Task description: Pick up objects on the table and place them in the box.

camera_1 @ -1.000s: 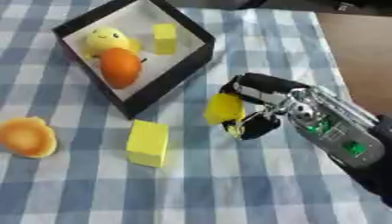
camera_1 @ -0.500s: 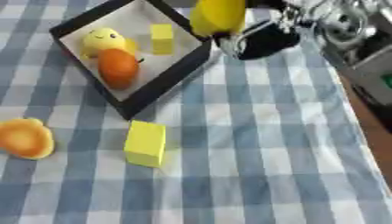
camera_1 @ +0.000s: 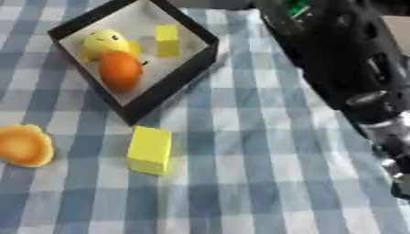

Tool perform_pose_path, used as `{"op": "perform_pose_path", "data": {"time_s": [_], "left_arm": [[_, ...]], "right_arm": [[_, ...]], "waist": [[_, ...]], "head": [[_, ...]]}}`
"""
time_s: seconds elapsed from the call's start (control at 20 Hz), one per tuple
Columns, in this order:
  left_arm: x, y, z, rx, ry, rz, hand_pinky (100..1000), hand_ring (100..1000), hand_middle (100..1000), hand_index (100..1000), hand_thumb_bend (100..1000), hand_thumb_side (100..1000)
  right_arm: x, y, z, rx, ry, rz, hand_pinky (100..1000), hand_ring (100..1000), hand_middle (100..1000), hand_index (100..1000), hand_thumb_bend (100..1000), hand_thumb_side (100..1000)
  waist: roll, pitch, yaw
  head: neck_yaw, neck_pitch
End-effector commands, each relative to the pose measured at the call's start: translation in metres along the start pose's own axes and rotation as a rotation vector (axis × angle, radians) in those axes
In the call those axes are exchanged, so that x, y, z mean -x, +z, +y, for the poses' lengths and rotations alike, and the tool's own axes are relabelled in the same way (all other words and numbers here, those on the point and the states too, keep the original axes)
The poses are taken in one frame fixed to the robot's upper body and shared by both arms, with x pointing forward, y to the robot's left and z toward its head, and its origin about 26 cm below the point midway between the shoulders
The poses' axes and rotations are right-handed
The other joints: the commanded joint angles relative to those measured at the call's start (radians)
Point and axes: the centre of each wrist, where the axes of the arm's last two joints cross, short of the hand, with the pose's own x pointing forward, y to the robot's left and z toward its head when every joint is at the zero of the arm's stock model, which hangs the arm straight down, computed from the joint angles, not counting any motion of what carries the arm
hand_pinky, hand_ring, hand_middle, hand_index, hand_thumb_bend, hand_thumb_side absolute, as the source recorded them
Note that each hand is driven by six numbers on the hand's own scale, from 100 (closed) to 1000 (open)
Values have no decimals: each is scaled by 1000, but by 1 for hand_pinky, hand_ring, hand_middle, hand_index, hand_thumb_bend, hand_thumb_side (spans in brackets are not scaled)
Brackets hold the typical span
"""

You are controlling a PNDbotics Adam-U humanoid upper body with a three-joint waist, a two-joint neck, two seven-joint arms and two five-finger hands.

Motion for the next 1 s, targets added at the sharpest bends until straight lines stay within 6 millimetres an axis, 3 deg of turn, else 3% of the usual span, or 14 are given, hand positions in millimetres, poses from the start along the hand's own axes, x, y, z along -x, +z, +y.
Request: {"op": "perform_pose_path", "data": {"time_s": [0.05, 0.2, 0.25, 0.3, 0.45, 0.55, 0.65, 1.0], "left_arm": [[-16, -10, 6, -13, -18, -58, 764, 788, 844, 894, 827, 573], [-16, -10, 6, -9, -16, -58, 763, 787, 844, 894, 830, 573], [-16, -10, 5, -7, -15, -57, 763, 787, 844, 895, 830, 574], [-16, -10, 5, -5, -15, -56, 762, 787, 844, 895, 832, 574], [-15, -10, 5, -1, -17, -52, 762, 787, 844, 895, 833, 574], [-15, -10, 5, -1, -16, -51, 762, 787, 844, 896, 835, 573], [-14, -9, 4, 2, -17, -48, 762, 787, 844, 896, 836, 574], [-11, -8, 8, -11, -29, -40, 761, 786, 843, 896, 839, 572]], "right_arm": [[16, -22, 18, -68, 48, 45, 806, 701, 572, 698, 100, 100], [28, -34, 43, -123, 77, 65, 822, 756, 624, 749, 173, 100], [30, -36, 49, -134, 90, 64, 839, 796, 682, 811, 270, 153], [31, -37, 52, -140, 103, 57, 864, 834, 738, 876, 366, 266], [32, -36, 50, -112, 140, 38, 914, 879, 779, 936, 504, 325], [33, -34, 44, -78, 142, 38, 933, 886, 780, 949, 553, 296], [32, -32, 38, -37, 123, 34, 933, 876, 765, 942, 568, 244], [28, -4, -1, 147, 6, -6, 917, 861, 745, 925, 534, 235]], "waist": [[-2, -17, 5], [-4, -15, 8], [-5, -14, 8], [-5, -14, 7], [-3, -14, 5], [-2, -15, 2], [-1, -16, 0], [2, -23, -11]], "head": [[-12, -9], [-10, -11], [-9, -12], [-7, -12], [-3, -10], [-1, -9], [2, -9], [24, -2]]}}
